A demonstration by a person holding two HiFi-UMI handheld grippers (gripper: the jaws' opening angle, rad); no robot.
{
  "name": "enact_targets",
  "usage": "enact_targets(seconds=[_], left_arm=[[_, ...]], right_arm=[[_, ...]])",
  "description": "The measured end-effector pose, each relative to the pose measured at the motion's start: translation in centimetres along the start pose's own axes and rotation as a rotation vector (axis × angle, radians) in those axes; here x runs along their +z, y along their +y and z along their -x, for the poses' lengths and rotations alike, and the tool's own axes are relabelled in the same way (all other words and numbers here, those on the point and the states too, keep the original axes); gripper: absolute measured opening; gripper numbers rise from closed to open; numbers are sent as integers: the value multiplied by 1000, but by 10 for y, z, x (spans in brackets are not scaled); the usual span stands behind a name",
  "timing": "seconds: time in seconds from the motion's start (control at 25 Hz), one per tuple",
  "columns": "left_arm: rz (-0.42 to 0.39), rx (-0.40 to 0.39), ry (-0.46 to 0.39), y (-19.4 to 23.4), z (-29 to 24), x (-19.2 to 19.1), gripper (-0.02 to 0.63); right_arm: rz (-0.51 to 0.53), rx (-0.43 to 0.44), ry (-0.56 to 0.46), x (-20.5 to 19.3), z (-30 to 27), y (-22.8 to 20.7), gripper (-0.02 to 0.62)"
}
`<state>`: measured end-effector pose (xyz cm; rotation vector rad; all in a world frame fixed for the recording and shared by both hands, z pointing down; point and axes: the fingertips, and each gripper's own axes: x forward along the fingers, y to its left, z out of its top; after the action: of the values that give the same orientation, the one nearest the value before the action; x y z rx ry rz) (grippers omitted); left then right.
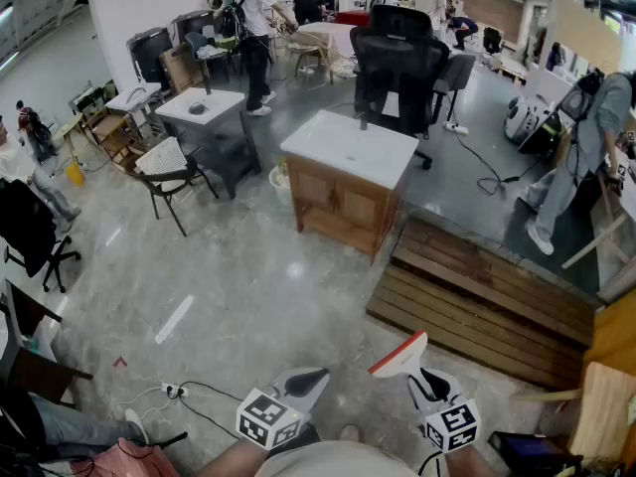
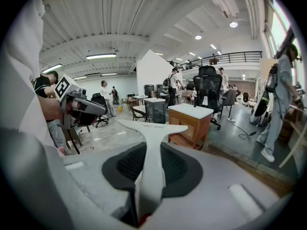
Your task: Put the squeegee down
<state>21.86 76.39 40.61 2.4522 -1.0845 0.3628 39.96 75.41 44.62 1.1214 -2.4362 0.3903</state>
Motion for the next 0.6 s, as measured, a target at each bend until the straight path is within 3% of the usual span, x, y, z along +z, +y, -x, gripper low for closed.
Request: enact_targets(seconds=[0.24, 0.4, 0.6], left_arm=[[-11, 10, 9, -17, -24, -5, 8], [12, 42, 6, -2, -24, -8, 8], [7, 26, -1, 31, -40, 4, 8]], right_arm=[[-1, -24, -23, -10, 3, -40, 97], [1, -3, -41, -3, -15, -46, 97], [-14, -16, -66, 23, -48, -58, 97]])
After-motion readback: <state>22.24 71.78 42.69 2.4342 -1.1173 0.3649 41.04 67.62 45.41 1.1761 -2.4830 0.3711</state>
